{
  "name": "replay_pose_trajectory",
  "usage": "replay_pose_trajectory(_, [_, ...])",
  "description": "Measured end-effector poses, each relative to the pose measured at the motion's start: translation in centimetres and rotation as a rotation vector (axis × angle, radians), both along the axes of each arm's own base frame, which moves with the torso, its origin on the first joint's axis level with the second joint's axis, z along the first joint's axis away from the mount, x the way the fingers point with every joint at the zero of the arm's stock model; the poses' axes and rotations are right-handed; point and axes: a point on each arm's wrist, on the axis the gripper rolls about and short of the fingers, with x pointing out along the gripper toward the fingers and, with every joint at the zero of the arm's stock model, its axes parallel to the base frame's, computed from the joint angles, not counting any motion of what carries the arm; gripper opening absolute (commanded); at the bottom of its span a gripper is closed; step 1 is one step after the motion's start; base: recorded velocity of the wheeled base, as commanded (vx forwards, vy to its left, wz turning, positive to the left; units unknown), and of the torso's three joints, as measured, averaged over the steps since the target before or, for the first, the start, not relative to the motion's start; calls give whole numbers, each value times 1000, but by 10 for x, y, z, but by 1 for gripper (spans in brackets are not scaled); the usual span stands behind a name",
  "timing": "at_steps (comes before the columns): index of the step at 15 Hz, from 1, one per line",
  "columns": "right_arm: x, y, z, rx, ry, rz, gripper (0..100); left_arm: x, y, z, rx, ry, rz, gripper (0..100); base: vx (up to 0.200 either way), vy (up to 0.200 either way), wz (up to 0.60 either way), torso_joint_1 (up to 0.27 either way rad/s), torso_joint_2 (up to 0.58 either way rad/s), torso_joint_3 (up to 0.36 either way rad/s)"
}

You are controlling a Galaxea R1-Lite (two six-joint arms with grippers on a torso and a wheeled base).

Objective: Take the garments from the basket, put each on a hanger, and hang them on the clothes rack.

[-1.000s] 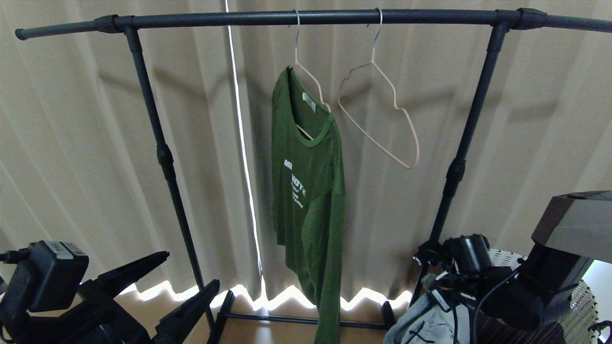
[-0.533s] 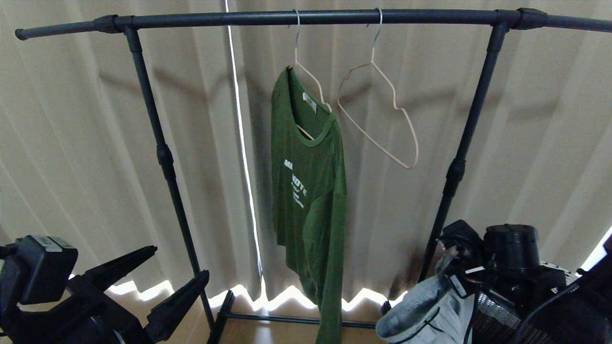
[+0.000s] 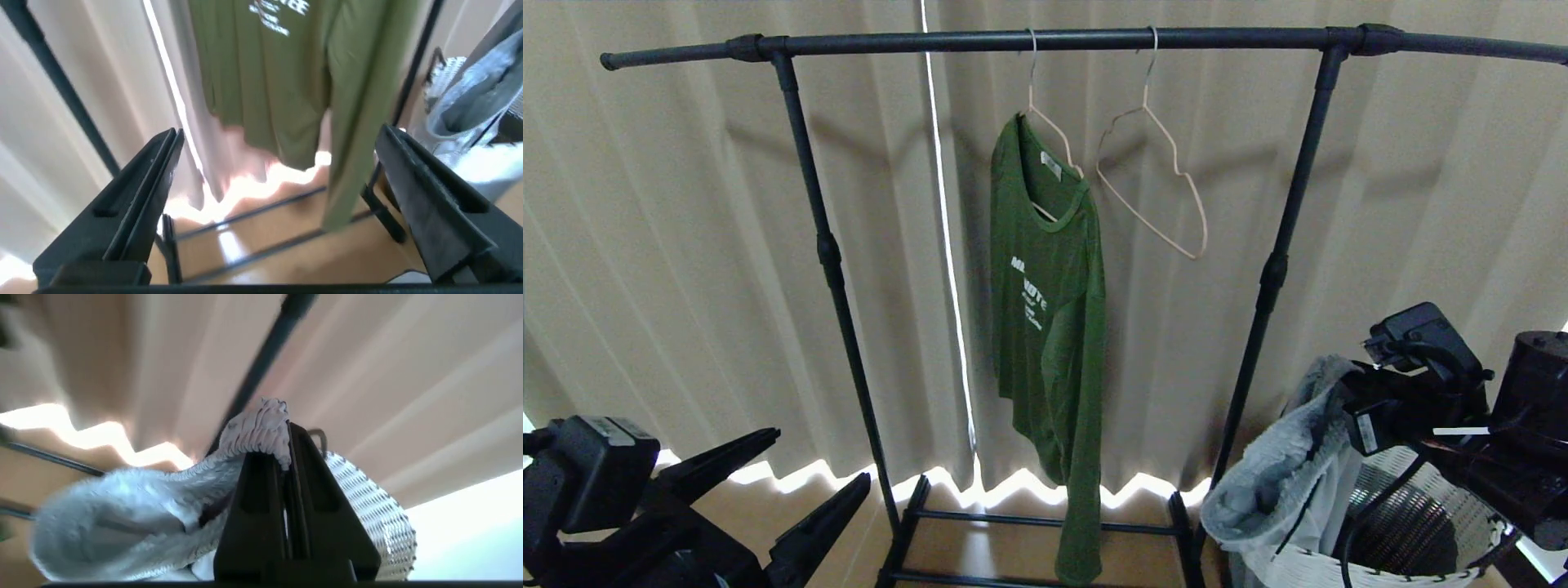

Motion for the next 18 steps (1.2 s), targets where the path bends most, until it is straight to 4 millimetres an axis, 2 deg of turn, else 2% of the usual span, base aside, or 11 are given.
replay_pose_trajectory(2, [-2,0,4,6,-18,6,0,-1,1,0,-1,0,1,100,-200,0,0,0,-2,0])
replay_pose_trajectory(4, [-2,3,9,11,-37,21,0,-4,2,-4,19,6,-9,100,0,0,0,0,0,0])
replay_pose_trajectory(7, [-3,19,17,24,-69,98,0,-8,0,-3,35,-13,-43,100,0,0,0,0,0,0])
replay_pose_trajectory(10, [7,43,39,60,-150,199,0,-17,-11,-2,34,-24,-199,100,0,0,0,0,0,0])
replay_pose_trajectory(11, [11,51,47,74,-179,226,0,-17,-16,4,17,-38,-254,100,0,0,0,0,0,0])
replay_pose_trajectory(13, [15,74,64,141,-232,290,0,-6,-30,18,-3,-55,-298,100,0,0,0,0,0,0])
replay_pose_trajectory(15, [14,99,79,264,-255,362,0,13,-49,33,-29,-51,-308,100,0,0,0,0,0,0])
replay_pose_trajectory(18, [8,120,94,380,-262,471,0,42,-87,37,-93,50,-306,100,0,0,0,0,0,0])
